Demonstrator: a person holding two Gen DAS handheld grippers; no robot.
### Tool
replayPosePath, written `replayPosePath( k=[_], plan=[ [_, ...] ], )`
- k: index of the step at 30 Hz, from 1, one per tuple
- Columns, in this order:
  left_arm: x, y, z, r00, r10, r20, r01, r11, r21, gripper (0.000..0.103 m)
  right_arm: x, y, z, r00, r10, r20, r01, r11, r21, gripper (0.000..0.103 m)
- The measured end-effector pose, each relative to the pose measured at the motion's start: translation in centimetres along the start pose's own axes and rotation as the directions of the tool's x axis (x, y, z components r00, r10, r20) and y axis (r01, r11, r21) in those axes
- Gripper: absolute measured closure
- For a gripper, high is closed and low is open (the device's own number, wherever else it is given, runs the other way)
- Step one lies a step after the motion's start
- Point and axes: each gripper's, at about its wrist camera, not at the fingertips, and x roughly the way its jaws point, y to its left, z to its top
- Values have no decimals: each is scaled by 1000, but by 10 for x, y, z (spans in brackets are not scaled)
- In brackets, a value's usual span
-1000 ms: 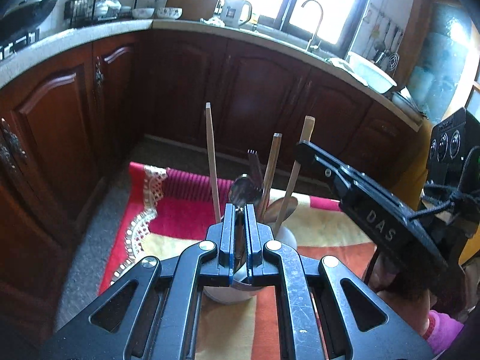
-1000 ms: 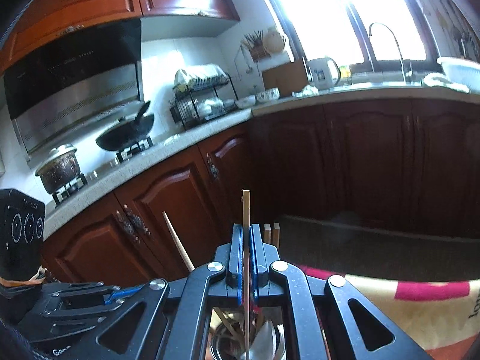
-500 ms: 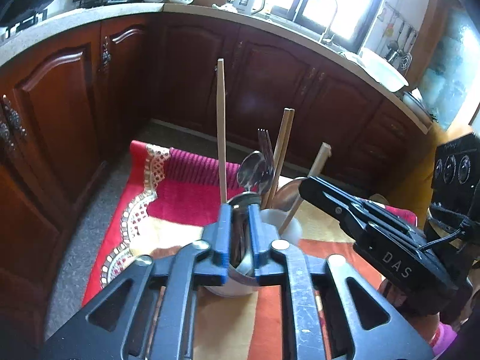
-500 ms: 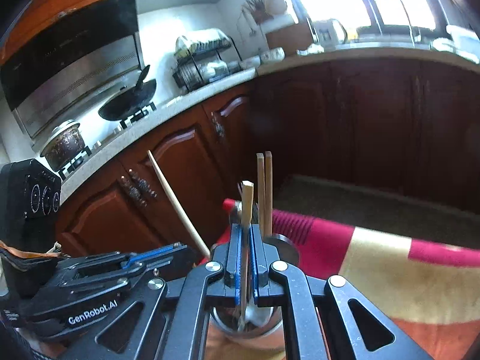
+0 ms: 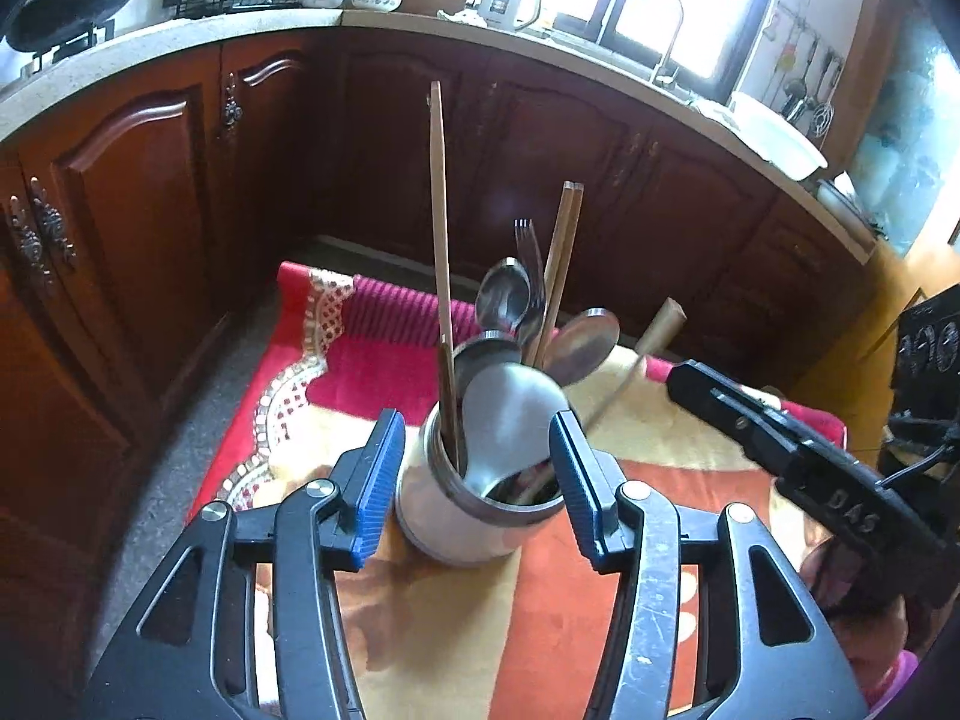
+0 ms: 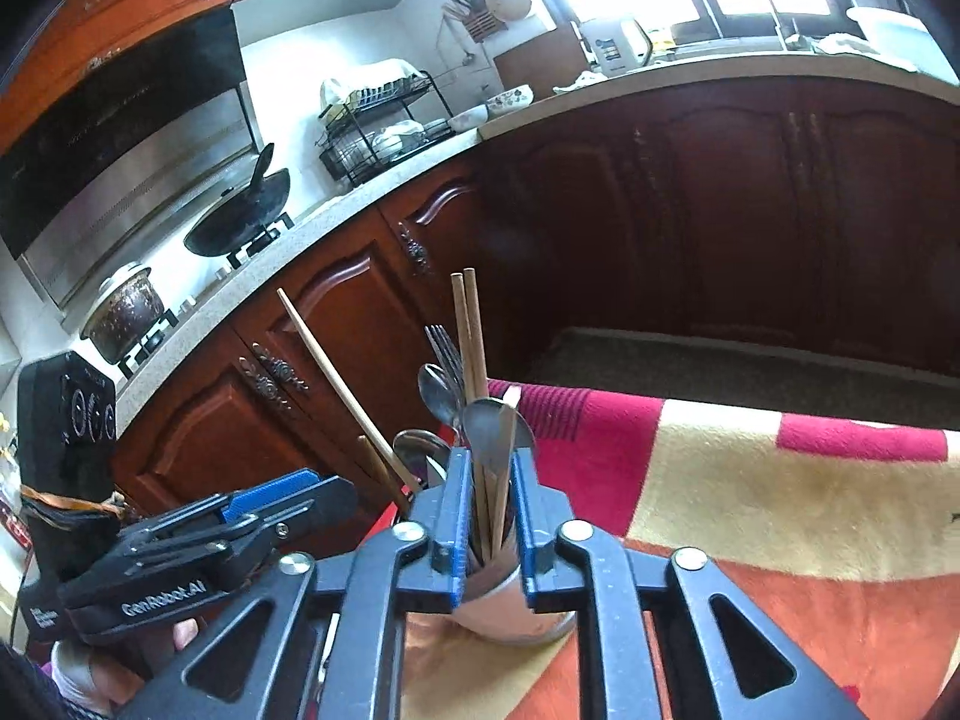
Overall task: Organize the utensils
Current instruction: 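Withdraw both open grippers from the jar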
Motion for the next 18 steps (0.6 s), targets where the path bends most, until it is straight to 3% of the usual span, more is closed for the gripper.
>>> replayPosePath(
  k=[11,18],
  plan=[
    [-3,-7,-26,997,78,8,-78,997,22,53,-25,2,-18,1000,-27,15,27,999,-24,67],
    [-13,-18,-38,989,147,30,-149,987,58,53,-31,11,-29,998,-67,14,68,996,-53,66]
  ],
)
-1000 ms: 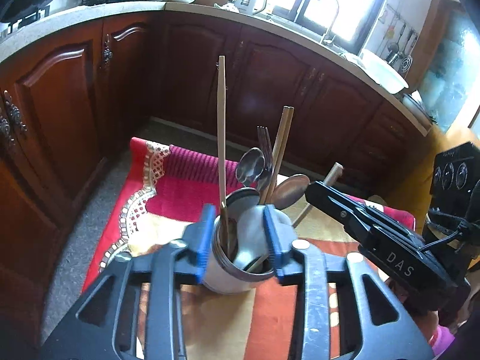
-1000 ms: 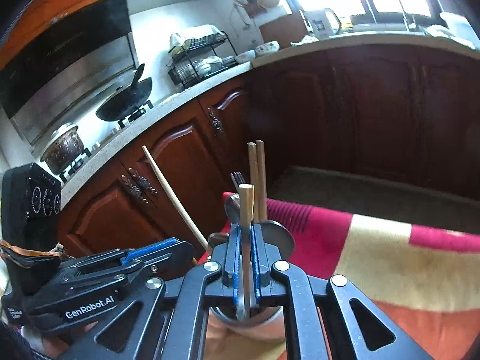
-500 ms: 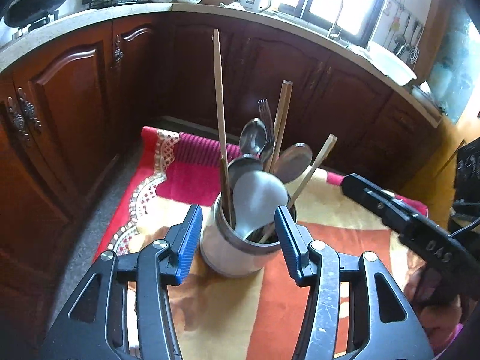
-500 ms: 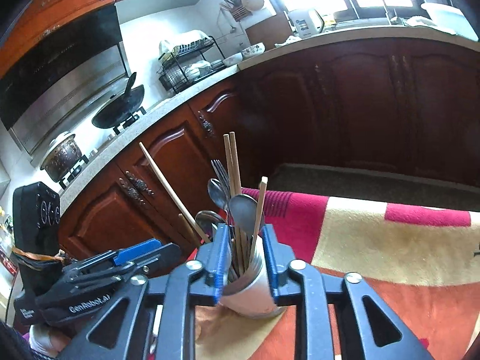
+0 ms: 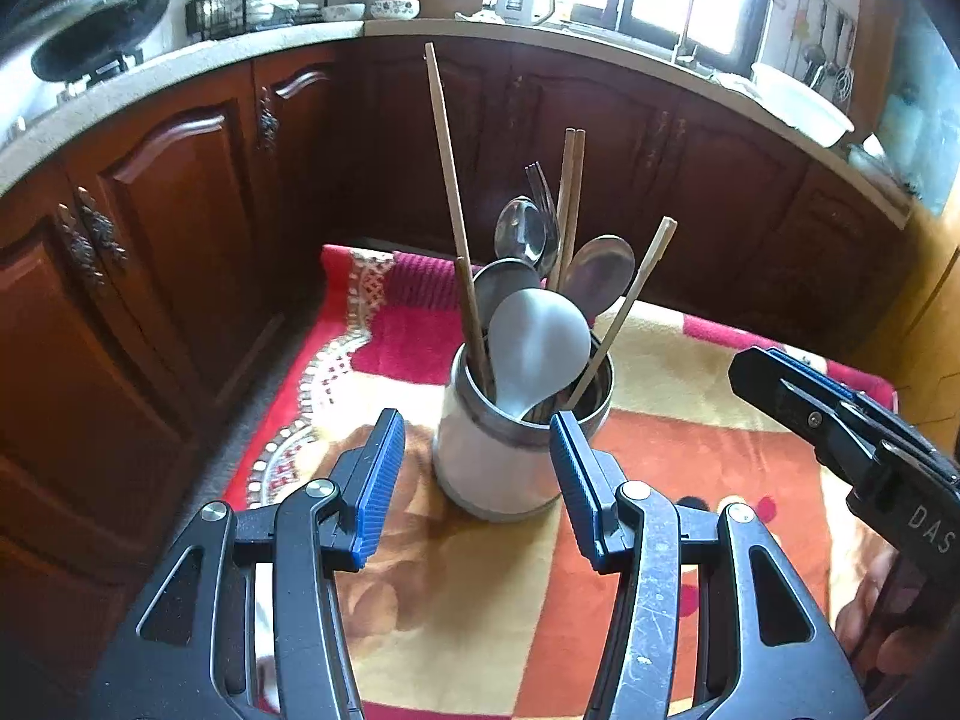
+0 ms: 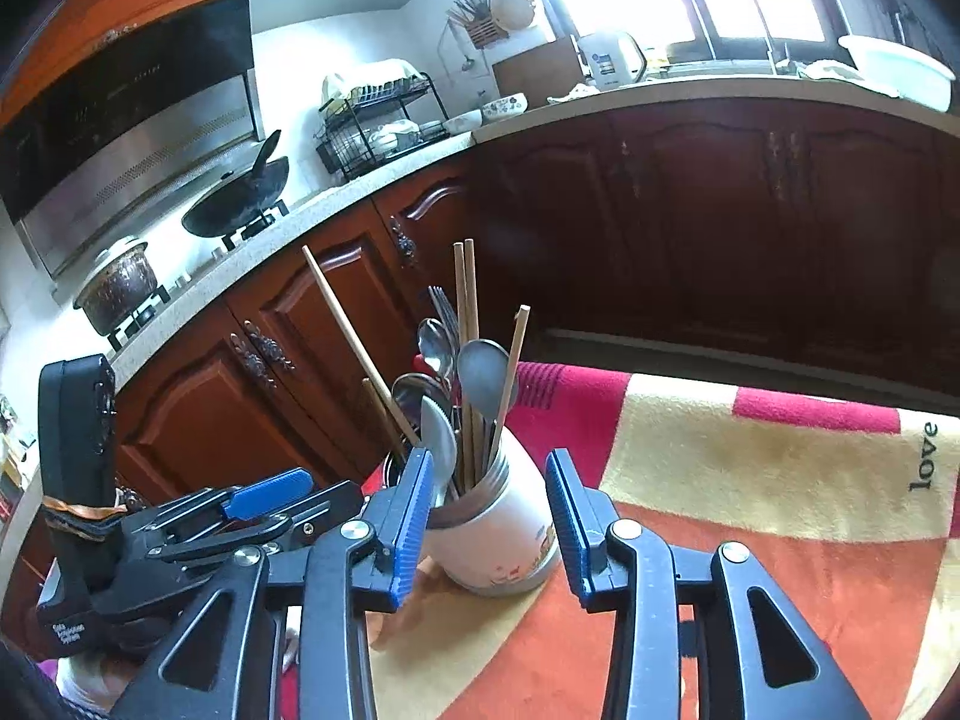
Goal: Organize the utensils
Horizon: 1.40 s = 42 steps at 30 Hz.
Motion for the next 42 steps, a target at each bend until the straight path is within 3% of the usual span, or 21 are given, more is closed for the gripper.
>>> replayPosePath(
  k=[12,26,42],
  plan=[
    [-26,-7,-19,997,32,65,-34,999,30,53,-11,13,-12,999,-43,-4,43,998,-47,64],
    [-24,-2,-35,999,24,26,-24,1000,-6,53,-15,14,-20,998,-62,-21,60,996,-65,63],
    [-29,0,-32,998,50,43,-49,999,-24,53,-12,15,-29,997,-75,-35,72,995,-72,61]
  ],
)
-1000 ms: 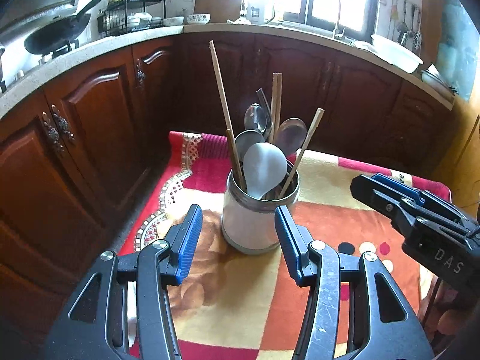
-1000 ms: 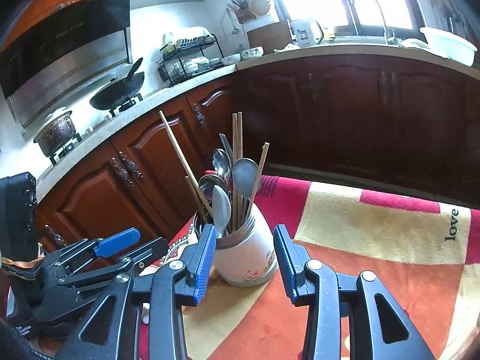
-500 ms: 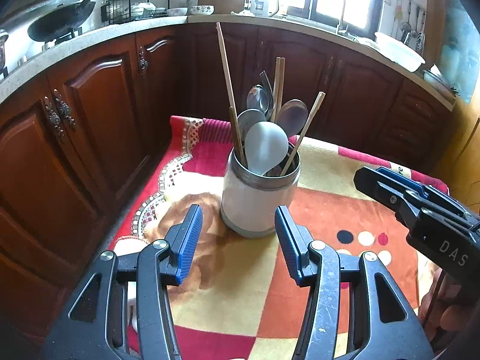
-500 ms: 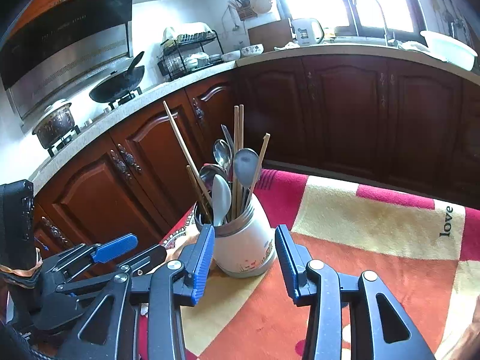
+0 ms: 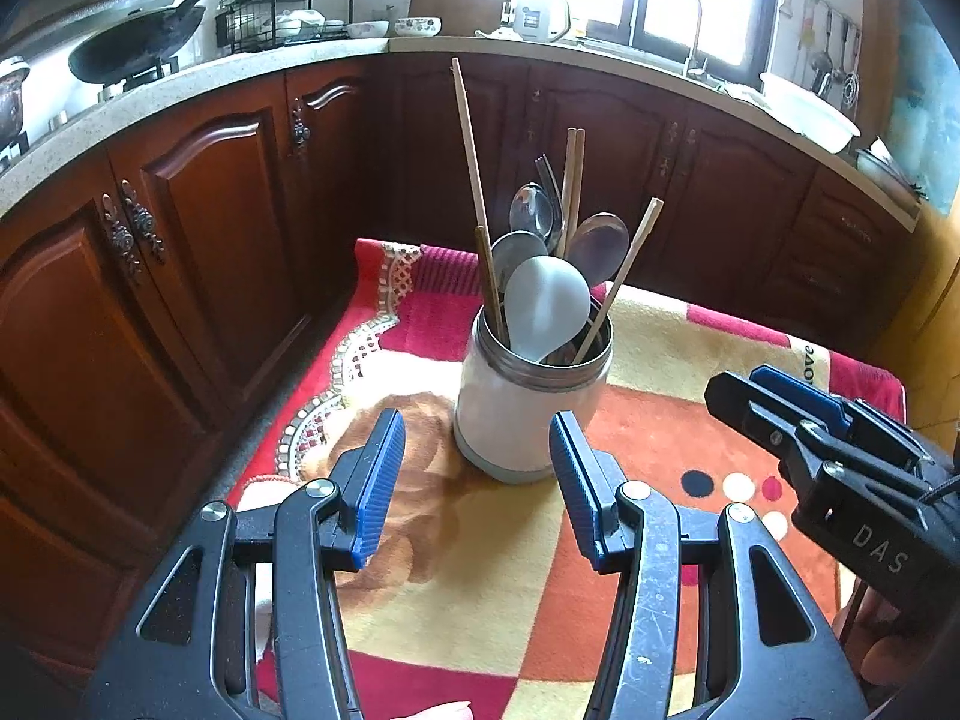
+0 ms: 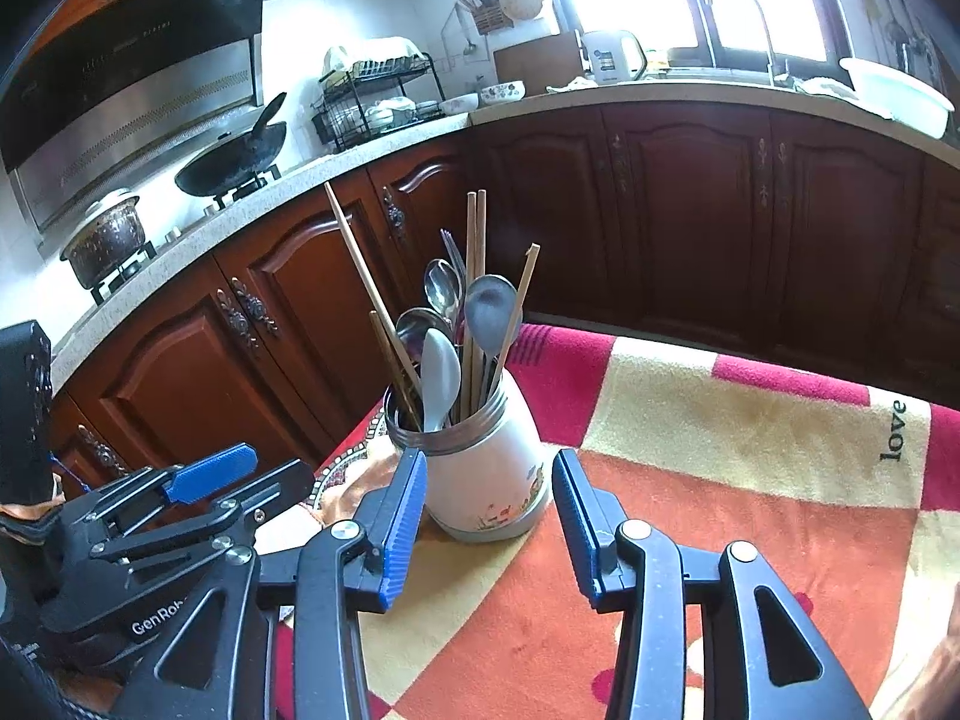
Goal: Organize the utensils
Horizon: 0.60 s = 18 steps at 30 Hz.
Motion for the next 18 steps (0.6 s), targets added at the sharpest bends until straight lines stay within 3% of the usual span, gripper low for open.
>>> replayPosePath(
  k=[18],
  plan=[
    [1,2,0,1000,-7,-5,7,1000,-13,53,3,7,-4,1000,8,-6,-8,1000,-8,61]
  ],
)
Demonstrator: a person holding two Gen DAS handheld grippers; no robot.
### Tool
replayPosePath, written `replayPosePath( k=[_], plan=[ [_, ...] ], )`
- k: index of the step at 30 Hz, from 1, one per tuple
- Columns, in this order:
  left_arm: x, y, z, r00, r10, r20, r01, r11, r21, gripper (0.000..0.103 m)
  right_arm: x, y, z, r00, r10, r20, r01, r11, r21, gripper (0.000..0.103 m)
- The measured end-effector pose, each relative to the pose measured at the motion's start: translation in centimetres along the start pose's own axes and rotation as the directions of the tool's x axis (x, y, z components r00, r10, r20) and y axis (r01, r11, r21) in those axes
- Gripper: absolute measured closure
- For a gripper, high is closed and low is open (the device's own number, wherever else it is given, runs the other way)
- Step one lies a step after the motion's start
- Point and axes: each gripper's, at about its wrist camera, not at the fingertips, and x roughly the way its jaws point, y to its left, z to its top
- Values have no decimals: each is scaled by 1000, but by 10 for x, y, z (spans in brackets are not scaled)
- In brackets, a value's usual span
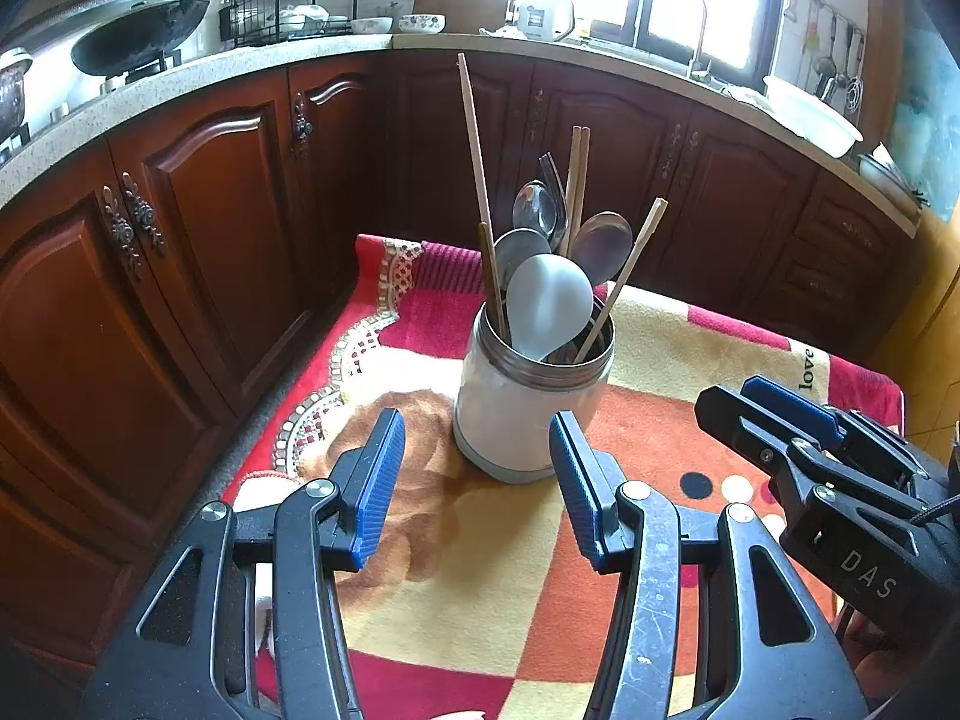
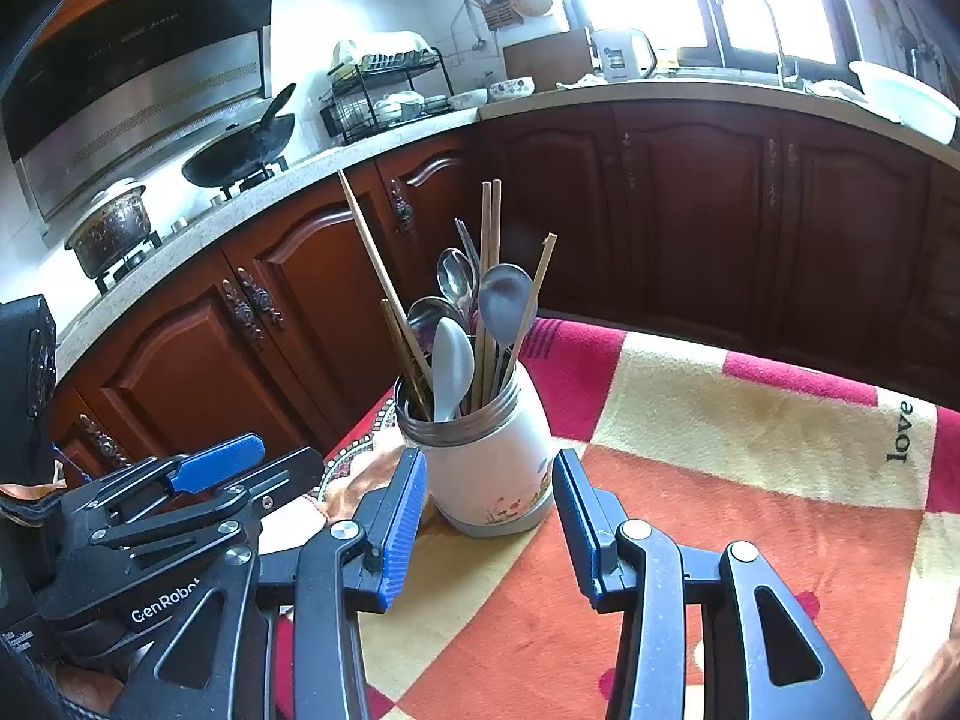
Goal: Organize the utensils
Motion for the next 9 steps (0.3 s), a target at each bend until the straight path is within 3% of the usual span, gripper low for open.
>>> replayPosePath(
  k=[9],
  plan=[
    [6,-4,-3,1000,-19,-8,19,1000,2,53,1,-10,-6,1000,-2,-4,2,1000,30,61]
  ],
)
